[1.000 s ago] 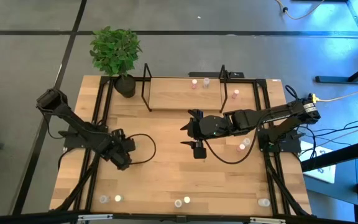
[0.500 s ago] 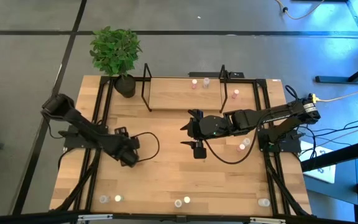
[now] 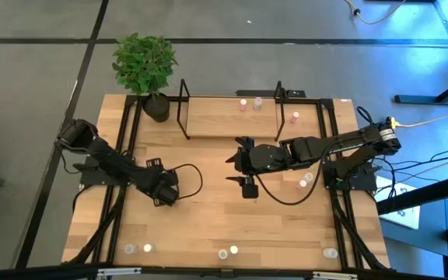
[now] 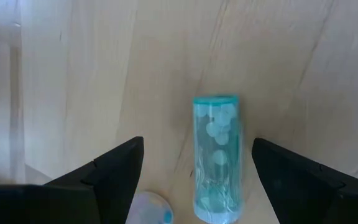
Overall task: Pick and place medicine bottles onto shelf by color
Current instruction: Put the top blue medicine bottle on the shelf
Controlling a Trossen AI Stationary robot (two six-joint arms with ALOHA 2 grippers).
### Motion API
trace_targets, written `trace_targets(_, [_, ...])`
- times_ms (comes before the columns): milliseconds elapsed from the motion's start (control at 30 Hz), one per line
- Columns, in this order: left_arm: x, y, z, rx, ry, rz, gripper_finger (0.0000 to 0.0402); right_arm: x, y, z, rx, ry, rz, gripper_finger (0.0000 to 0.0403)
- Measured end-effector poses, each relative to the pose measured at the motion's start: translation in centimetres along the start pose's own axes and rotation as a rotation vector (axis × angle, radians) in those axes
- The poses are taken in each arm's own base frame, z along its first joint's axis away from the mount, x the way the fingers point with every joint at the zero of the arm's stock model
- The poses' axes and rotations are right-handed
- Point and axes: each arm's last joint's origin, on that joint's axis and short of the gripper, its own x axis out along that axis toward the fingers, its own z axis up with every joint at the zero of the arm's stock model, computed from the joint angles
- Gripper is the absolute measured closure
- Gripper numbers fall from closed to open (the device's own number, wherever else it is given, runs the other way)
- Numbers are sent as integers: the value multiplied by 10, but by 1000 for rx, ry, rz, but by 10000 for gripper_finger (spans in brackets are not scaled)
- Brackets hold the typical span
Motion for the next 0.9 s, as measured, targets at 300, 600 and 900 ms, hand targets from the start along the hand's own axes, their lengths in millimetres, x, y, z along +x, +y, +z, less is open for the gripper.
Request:
trace_targets(300, [1, 2, 2, -17, 10, -5, 102, 0, 0, 0, 0, 0, 0, 148])
trace_targets(600, [2, 2, 2, -19, 7, -3, 102, 0, 0, 0, -1, 0, 0, 148])
trace_targets(900, [2, 1, 2, -47, 23, -30, 107, 0, 0, 0, -4, 0, 0, 148])
